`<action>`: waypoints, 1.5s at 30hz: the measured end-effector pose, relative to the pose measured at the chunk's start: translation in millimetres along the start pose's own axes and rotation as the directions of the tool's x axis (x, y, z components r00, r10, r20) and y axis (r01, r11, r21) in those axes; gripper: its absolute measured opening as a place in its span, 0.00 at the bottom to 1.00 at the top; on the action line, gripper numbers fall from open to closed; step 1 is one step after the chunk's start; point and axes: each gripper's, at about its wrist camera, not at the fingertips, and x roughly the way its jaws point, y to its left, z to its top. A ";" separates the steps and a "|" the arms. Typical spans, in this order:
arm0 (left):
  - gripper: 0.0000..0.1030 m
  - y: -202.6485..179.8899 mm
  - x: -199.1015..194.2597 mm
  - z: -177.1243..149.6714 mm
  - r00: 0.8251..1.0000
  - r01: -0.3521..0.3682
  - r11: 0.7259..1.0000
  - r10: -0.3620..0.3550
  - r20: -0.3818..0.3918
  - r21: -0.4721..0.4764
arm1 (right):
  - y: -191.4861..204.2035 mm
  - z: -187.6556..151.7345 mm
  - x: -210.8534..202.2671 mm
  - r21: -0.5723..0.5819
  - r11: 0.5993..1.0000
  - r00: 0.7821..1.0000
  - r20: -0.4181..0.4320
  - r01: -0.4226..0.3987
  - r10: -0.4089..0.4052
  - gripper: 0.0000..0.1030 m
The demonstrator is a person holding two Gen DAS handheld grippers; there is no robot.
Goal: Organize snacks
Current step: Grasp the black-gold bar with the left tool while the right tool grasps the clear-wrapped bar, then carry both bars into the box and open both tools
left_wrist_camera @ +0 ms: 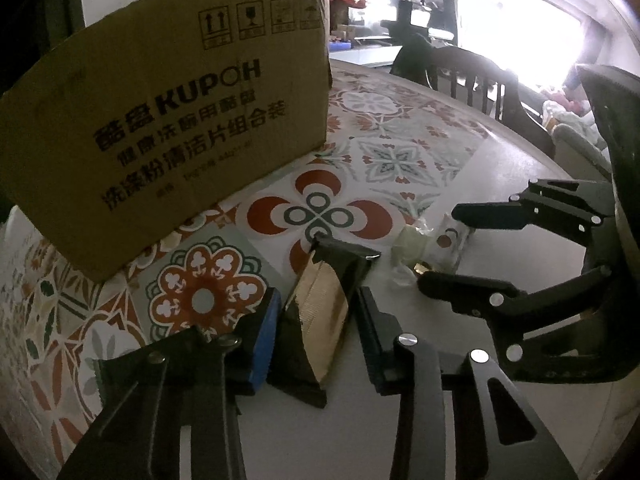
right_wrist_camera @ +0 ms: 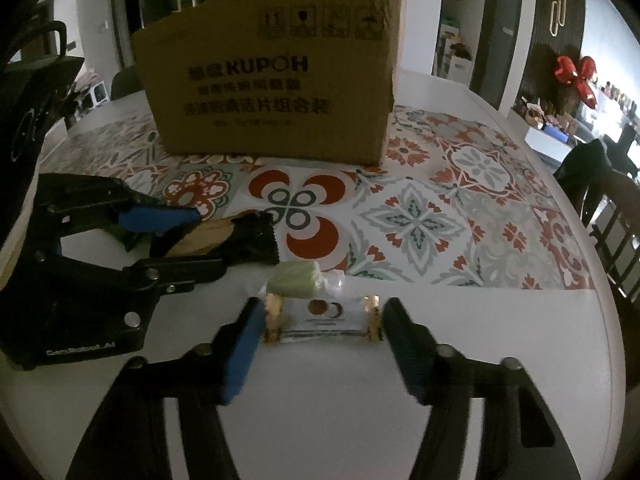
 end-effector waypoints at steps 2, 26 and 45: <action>0.35 0.7 -1.5 -0.5 1.000 -0.004 1.000 0.004 0.004 -0.024 | -0.9 -0.2 -0.7 0.006 1.000 1.000 0.003 0.003 -0.003 0.52; 0.33 -16.4 -48.2 -10.3 0.992 -0.040 0.977 0.063 0.105 -0.208 | 15.3 -6.7 -42.4 -0.059 0.998 0.992 0.126 0.037 -0.029 0.12; 0.33 -18.4 -99.1 -6.4 0.972 -0.076 0.961 0.131 0.194 -0.267 | 25.8 4.2 -75.9 -0.053 0.998 0.975 0.220 0.023 -0.011 0.11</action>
